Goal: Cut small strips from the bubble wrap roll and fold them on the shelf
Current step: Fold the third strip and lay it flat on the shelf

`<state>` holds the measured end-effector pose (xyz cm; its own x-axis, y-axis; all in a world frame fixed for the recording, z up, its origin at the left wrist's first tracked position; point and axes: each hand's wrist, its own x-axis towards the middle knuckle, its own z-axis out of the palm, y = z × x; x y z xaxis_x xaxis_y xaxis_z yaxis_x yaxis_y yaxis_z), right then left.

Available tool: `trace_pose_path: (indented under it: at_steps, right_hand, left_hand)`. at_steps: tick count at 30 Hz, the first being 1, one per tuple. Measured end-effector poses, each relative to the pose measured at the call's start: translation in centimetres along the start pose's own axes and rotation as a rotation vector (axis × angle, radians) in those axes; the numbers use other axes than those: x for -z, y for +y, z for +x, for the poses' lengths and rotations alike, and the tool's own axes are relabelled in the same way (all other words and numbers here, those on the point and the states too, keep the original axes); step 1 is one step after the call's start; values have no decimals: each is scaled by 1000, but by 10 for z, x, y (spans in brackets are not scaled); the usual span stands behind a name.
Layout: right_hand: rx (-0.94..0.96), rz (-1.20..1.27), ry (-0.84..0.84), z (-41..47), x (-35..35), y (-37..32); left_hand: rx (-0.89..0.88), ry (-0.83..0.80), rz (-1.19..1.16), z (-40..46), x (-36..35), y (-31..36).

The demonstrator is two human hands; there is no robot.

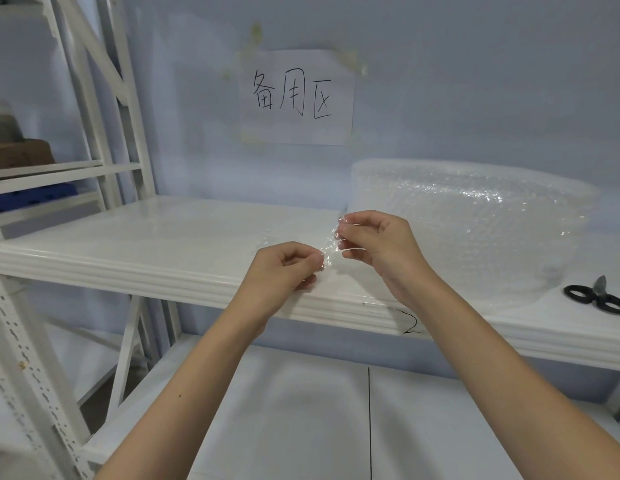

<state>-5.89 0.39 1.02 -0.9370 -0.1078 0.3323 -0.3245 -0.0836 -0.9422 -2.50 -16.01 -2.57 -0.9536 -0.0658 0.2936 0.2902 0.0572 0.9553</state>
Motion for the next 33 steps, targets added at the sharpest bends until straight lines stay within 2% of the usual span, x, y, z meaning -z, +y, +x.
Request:
trace_pose_path:
  at_steps: [10, 19, 29, 33]
  right_hand:
    - [-7, -109, -78, 35, -29, 8]
    - [-42, -75, -129, 64, -47, 11]
    - [-184, 31, -123, 83, -30, 13]
    - [-233, -31, -171, 82, -25, 17]
  left_hand:
    - [-1, 72, 53, 15, 33, -5]
    - [-23, 141, 68, 30, 55, -8]
    - [-63, 301, 16, 60, 79, -5]
    - [-51, 317, 19, 69, 80, -8]
